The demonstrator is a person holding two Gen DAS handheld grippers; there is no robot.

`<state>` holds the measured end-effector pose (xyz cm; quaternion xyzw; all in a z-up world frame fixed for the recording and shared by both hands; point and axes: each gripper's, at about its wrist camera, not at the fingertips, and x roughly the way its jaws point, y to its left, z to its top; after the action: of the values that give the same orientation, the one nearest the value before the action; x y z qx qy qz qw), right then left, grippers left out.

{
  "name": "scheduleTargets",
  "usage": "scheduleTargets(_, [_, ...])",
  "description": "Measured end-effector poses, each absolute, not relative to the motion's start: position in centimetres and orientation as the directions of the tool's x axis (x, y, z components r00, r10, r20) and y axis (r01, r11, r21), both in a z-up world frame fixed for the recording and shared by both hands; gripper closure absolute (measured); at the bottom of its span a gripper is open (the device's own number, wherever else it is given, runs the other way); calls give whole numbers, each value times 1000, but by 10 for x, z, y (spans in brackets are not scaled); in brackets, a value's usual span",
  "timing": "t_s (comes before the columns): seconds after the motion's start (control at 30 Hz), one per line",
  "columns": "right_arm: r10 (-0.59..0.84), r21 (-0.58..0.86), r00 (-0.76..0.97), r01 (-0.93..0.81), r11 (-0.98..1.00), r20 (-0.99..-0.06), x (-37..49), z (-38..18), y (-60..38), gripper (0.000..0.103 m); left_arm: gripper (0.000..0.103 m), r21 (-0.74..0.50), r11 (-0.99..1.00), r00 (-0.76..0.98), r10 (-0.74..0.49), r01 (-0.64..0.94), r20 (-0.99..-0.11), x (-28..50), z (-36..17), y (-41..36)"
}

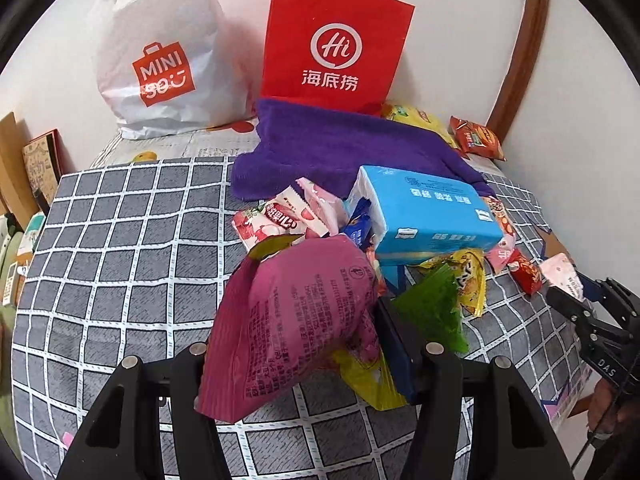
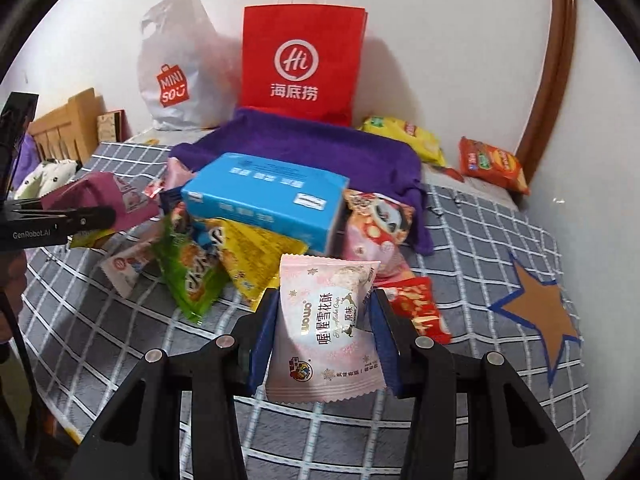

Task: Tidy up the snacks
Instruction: 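Carry both held packets up toward the purple towel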

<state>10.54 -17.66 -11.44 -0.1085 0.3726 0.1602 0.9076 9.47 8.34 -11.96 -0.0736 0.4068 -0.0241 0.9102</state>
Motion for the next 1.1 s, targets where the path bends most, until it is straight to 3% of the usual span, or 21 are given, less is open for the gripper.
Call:
scheduleTargets(0.47, [243, -16, 732, -328, 945, -636, 156, -69, -151, 58, 46, -175, 979, 709, -194, 101, -678, 128, -69, 60])
scheduleTargets(0.67, [230, -16, 723, -316, 949, -651, 199, -54, -130, 58, 46, -180, 978, 727, -200, 106, -657, 158, -38, 56])
scheduleTargets(1.1, [306, -16, 774, -377, 926, -554, 282, 4, -104, 58, 46, -209, 977, 747, -169, 41, -644, 242, 3, 78])
